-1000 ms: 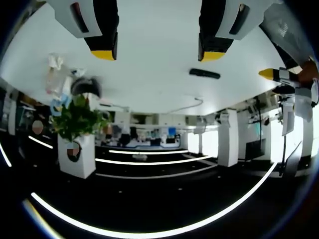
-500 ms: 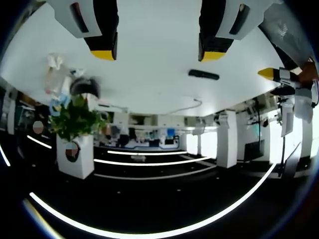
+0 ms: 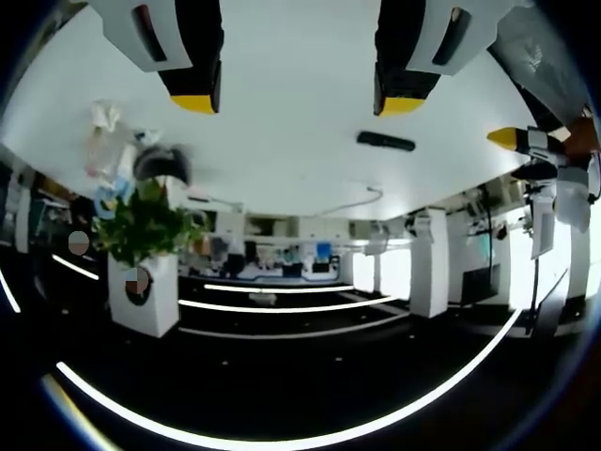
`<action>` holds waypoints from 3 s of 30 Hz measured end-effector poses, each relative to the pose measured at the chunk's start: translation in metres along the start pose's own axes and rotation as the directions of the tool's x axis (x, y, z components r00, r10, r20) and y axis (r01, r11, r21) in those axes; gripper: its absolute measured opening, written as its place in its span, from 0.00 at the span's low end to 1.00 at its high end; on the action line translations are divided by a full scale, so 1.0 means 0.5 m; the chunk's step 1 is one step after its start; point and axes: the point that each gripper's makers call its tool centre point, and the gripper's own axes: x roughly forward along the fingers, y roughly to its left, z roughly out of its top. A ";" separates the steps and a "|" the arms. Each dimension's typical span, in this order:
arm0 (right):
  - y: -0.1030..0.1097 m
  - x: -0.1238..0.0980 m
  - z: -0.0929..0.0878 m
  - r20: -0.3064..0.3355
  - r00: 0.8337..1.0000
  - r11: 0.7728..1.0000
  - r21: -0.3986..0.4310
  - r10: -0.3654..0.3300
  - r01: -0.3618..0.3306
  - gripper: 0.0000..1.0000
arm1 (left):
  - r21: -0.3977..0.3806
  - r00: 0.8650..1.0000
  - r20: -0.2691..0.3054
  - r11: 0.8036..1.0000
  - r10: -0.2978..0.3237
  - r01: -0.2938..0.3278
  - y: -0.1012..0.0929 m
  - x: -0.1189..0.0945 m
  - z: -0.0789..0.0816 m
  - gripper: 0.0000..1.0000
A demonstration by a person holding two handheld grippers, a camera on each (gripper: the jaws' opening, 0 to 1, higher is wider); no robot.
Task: Press the specified remote control buttons in sequence, fully releasing each button before pressing the next.
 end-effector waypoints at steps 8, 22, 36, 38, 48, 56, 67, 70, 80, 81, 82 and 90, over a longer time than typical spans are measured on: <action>0.006 0.001 -0.001 -0.005 1.000 1.000 -0.011 0.013 -0.013 0.64 | -0.013 1.000 -0.029 1.000 0.002 -0.002 0.002 0.003 -0.009 0.97; -0.003 -0.002 0.007 0.011 1.000 1.000 0.003 -0.007 0.007 0.64 | 0.014 0.998 -0.044 0.999 -0.032 0.033 -0.006 0.010 -0.004 0.97; 0.004 0.002 0.002 -0.008 1.000 1.000 -0.003 0.008 -0.008 0.63 | 0.159 0.994 -0.057 0.982 -0.091 0.099 0.012 0.092 0.058 0.97; 0.003 0.002 0.001 -0.009 1.000 1.000 -0.001 0.006 -0.006 0.63 | 0.174 0.993 -0.059 0.979 -0.100 0.109 0.015 0.105 0.064 0.96; 0.000 0.003 0.000 -0.014 1.000 1.000 0.000 -0.002 0.002 0.63 | 0.280 0.973 -0.130 0.935 -0.189 0.219 0.002 0.176 0.084 0.87; -0.002 0.004 -0.004 -0.023 1.000 1.000 0.000 -0.011 0.011 0.63 | 0.325 0.945 -0.203 0.892 -0.258 0.313 -0.016 0.234 0.082 0.82; -0.003 0.006 -0.007 -0.038 0.999 1.000 -0.007 -0.018 0.018 0.63 | 0.263 0.881 -0.301 0.856 -0.365 0.445 -0.044 0.304 0.069 0.73; -0.004 0.006 -0.007 -0.040 0.999 1.000 -0.005 -0.022 0.022 0.63 | 0.260 0.861 -0.334 0.840 -0.384 0.476 -0.050 0.318 0.063 0.71; -0.008 0.008 -0.012 -0.050 0.998 0.999 -0.002 -0.032 0.032 0.63 | 0.256 0.763 -0.462 0.755 -0.453 0.603 -0.079 0.379 0.037 0.67; -0.008 0.008 -0.012 -0.050 0.998 0.999 0.000 -0.033 0.033 0.63 | 0.262 0.756 -0.473 0.747 -0.453 0.611 -0.080 0.384 0.036 0.67; -0.010 0.008 -0.012 -0.050 0.998 0.999 0.001 -0.035 0.035 0.63 | 0.268 0.750 -0.484 0.740 -0.451 0.617 -0.081 0.389 0.035 0.67; -0.010 0.010 -0.010 -0.051 0.998 0.999 0.004 -0.033 0.033 0.63 | 0.320 0.624 -0.644 0.584 -0.443 0.746 -0.089 0.424 0.003 0.57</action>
